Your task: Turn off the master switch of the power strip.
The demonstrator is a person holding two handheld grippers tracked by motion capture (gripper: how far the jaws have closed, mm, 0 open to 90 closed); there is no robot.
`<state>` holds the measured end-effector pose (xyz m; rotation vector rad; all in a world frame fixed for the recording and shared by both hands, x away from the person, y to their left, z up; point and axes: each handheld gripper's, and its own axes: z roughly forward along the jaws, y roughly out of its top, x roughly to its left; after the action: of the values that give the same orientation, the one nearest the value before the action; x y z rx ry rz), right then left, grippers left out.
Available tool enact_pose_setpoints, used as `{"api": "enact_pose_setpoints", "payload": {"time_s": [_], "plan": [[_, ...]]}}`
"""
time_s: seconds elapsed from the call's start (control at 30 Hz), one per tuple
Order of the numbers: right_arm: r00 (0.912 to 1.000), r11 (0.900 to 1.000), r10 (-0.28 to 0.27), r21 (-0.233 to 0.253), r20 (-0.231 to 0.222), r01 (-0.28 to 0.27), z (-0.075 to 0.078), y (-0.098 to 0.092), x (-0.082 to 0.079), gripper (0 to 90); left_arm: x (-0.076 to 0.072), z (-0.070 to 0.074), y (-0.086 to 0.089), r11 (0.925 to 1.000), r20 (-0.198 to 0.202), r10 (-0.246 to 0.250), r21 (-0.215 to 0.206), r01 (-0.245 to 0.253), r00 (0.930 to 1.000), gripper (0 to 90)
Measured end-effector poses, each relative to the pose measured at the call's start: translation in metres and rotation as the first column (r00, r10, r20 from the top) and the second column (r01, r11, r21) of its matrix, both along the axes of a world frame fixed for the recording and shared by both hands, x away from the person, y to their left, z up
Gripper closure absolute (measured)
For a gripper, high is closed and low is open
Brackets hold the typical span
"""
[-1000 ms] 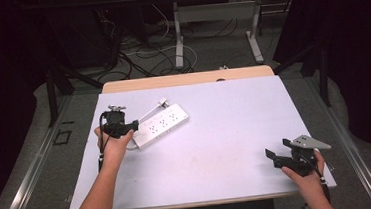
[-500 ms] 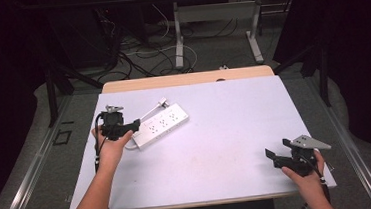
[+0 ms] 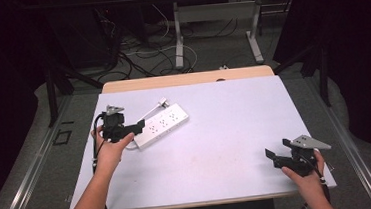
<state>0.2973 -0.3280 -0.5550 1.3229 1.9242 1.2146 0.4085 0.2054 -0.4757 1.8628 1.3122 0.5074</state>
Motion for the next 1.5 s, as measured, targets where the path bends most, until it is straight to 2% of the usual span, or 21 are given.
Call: {"api": "enact_pose_setpoints", "payload": {"time_s": [0.03,0.13,0.2,0.27,0.3,0.43,0.57,0.7,0.77,0.83,0.97,1.0,1.1,1.3,1.5], "plan": [[1.0,1.0,0.0,0.0,0.0,0.0,0.0,0.0,0.0,19.2,-0.001,0.001,-0.001,1.0,0.012,-0.004,-0.003,0.004,0.9999,14.6],[1.0,1.0,0.002,-0.005,-0.008,-0.002,0.001,0.0,0.0,19.2,-0.005,0.005,-0.004,0.9992,0.005,-0.039,-0.008,0.039,0.9992,4.8],[1.0,1.0,0.003,-0.007,-0.008,-0.003,0.001,0.0,0.0,19.2,-0.009,0.006,-0.008,0.9977,0.013,-0.06,-0.03,0.061,0.9981,0.1],[1.0,1.0,0.007,-0.012,-0.003,-0.007,0.001,-0.001,0.0,19.2,-0.012,0.007,-0.012,0.9965,0.031,-0.071,-0.041,0.072,0.997,0.3],[1.0,1.0,0.009,-0.009,-0.001,-0.009,0.001,-0.001,0.0,19.2,-0.014,0.009,-0.012,0.9952,0.032,-0.093,-0.028,0.093,0.9952,0.3],[0.9999,1.0,0.009,0.0,0.006,-0.009,0.001,0.0,0.0,19.2,-0.022,0.013,-0.017,0.9898,0.05,-0.129,-0.055,0.132,0.9904,0.3],[1.0,1.0,0.003,-0.005,0.002,-0.003,0.001,0.0,-0.001,19.2,-0.033,0.015,-0.02,0.9861,0.065,-0.156,-0.046,0.159,0.9855,0.2],[1.0,1.0,0.005,-0.006,-0.001,-0.005,0.001,0.0,-0.001,19.1,-0.042,0.016,-0.022,0.9801,0.063,-0.19,-0.047,0.193,0.9798,0.2],[1.0,1.0,0.002,-0.003,0.002,-0.002,0.001,0.0,-0.001,19.2,-0.046,0.016,-0.022,0.9793,0.07,-0.197,-0.032,0.2,0.9778,0.2],[0.9999,1.0,-0.001,0.004,0.014,0.001,0.0,0.001,0.0,19.2,-0.051,0.014,-0.022,0.9805,0.071,-0.194,-0.019,0.196,0.9784,0.3],[1.0,1.0,0.005,0.005,0.007,-0.005,0.001,0.001,0.0,19.1,-0.059,0.011,-0.018,0.9805,0.072,-0.193,-0.023,0.195,0.9786,0.3],[1.0,1.0,-0.001,0.013,-0.002,0.001,0.001,0.001,-0.001,19.2,-0.061,0.011,-0.017,0.9814,0.072,-0.188,-0.026,0.19,0.9795,0.3],[0.9999,1.0,0.006,0.004,0.011,-0.006,0.001,0.001,-0.001,19.2,-0.067,0.008,-0.013,0.982,0.064,-0.181,-0.042,0.184,0.9813,0.3],[1.0,1.0,0.003,-0.001,0.008,-0.003,0.002,0.001,-0.001,19.2,-0.08,0.0,-0.004,0.9888,0.05,-0.143,-0.037,0.145,0.9885,0.6],[1.0,1.0,0.004,-0.001,0.001,-0.004,0.002,0.001,-0.002,19.2,-0.089,-0.011,0.004,0.993,0.04,-0.113,-0.031,0.114,0.9928,1.1]]}}
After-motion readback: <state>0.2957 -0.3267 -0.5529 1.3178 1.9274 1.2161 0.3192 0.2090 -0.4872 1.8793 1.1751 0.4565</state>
